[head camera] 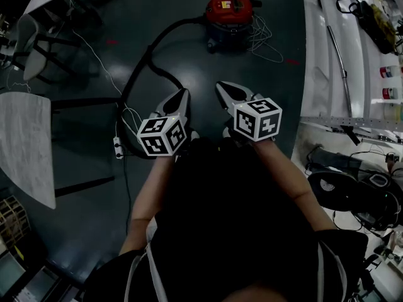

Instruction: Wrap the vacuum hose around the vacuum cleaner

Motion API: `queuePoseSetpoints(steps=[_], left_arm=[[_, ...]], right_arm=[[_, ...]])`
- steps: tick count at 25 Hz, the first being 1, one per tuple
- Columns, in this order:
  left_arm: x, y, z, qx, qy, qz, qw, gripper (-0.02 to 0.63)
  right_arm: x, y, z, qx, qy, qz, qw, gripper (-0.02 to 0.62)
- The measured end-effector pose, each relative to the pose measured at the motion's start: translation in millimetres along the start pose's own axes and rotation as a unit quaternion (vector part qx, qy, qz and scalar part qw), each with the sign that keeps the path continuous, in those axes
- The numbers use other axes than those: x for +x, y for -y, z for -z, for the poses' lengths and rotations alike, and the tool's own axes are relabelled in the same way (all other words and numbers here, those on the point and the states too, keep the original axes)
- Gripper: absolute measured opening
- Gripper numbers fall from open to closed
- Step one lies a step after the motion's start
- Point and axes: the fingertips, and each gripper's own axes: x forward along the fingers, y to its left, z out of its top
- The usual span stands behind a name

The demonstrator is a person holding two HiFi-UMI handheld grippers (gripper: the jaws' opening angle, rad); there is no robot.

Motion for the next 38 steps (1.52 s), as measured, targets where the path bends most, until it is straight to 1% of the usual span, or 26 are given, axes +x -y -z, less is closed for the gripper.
queuePoseSetpoints(steps=[4,10,12,17,22,27,30,33,38], left_arm=[[3.0,4.3,1.5,-0.009,0.003,0.004,1.0000,0.008],[12.8,8.7,7.6,-0.016,-0.001,-0.021,0.9996,0.008],[16.1,12.1,7.6,-0.017,0.002,-0.028,0.9995,0.008],[19.4,17.4,4.7,-0.036,0.015,-0.045,0.9982,0.008],[23.7,19.0,7.1,-0.039,0.021,-0.064,0.9970,0.008],[21.0,17.2,13.7,-0.064,0.026,-0.084,0.9941,0.008],[15.3,10.5,18.4,-0.070,0.020,-0.104,0.9919,0.008],[11.8,-5.8,20.8,-0.078,0.018,-0.123,0.9891,0.008],[26.7,-34.7,19.9,-0.097,0.020,-0.134,0.9860,0.008]], right_arm=[[-4.5,8.1,3.7,-0.001,-0.009,-0.002,1.000,-0.006],[-10.3,31.3,5.5,0.015,-0.014,-0.016,1.000,-0.006],[-10.2,36.7,4.2,0.017,-0.018,-0.025,0.999,-0.006],[-8.7,42.2,0.2,0.008,-0.030,-0.054,0.998,-0.006],[-5.4,51.2,0.0,0.006,-0.043,-0.077,0.996,-0.006],[-0.5,53.6,4.7,0.012,-0.057,-0.100,0.993,-0.006],[9.1,53.4,10.4,0.012,-0.073,-0.108,0.991,-0.006],[23.0,48.1,13.6,0.021,-0.082,-0.118,0.989,-0.006],[45.9,46.1,11.3,0.001,-0.105,-0.124,0.987,-0.006]])
